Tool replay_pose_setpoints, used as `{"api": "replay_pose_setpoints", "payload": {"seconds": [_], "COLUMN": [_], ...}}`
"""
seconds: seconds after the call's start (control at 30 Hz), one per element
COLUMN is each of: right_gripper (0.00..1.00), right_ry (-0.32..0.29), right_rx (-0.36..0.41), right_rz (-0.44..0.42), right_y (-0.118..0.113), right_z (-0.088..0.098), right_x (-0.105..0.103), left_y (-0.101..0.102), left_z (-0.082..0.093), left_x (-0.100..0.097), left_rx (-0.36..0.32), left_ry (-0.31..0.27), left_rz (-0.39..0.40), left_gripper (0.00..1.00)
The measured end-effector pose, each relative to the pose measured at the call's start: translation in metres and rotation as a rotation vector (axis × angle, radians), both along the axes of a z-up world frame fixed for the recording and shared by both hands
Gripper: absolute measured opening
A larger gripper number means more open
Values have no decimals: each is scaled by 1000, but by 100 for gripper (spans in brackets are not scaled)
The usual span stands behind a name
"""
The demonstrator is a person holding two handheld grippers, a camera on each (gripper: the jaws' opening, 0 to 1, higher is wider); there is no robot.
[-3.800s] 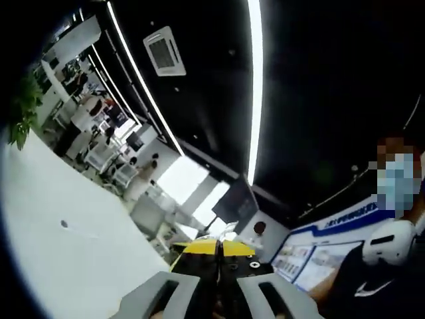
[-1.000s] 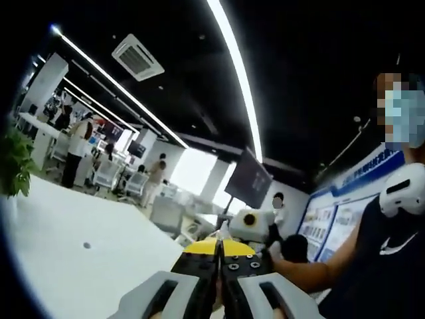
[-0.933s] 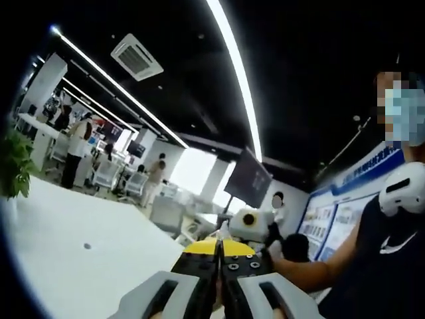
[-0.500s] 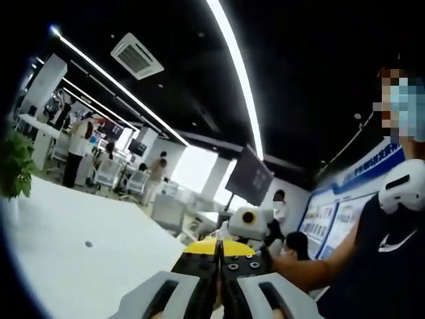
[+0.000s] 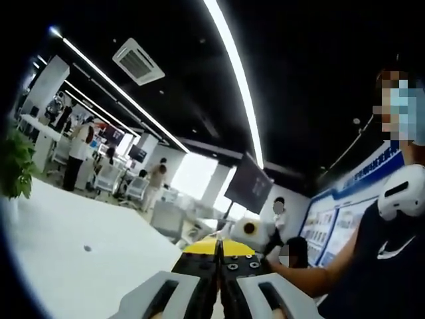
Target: Compare the silicone blocks by pressing each to a similar depth, holding the contact briefly, and releasing to observe deformation and rebound differences across the visible hardness samples.
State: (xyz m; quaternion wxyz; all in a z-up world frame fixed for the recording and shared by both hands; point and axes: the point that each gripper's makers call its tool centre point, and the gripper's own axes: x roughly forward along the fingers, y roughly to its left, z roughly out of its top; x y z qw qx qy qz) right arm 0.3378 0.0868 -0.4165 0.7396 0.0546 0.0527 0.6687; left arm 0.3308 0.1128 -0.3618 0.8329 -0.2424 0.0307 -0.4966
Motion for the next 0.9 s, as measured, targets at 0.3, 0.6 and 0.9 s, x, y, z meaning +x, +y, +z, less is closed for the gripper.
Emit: {"api": "replay_pose_setpoints", "payload": {"seconds": [0.3,0.6,0.9], "right_gripper": [76,96,96], "right_ry": [7,-25,-38], "right_rx": [23,25,-1], "right_rz": [-111,-250,-369], "right_y": [-16,-45,-88], "right_z": [0,8,-5], "right_x": [14,30,38], "left_y": [10,21,28], "left_z": [0,3,-14], "left_x": [3,10,17], "left_rx": [-27,-79,-124], "left_ry": [28,68,135], "left_rz": [29,49,62], "left_gripper": [0,0,0]}}
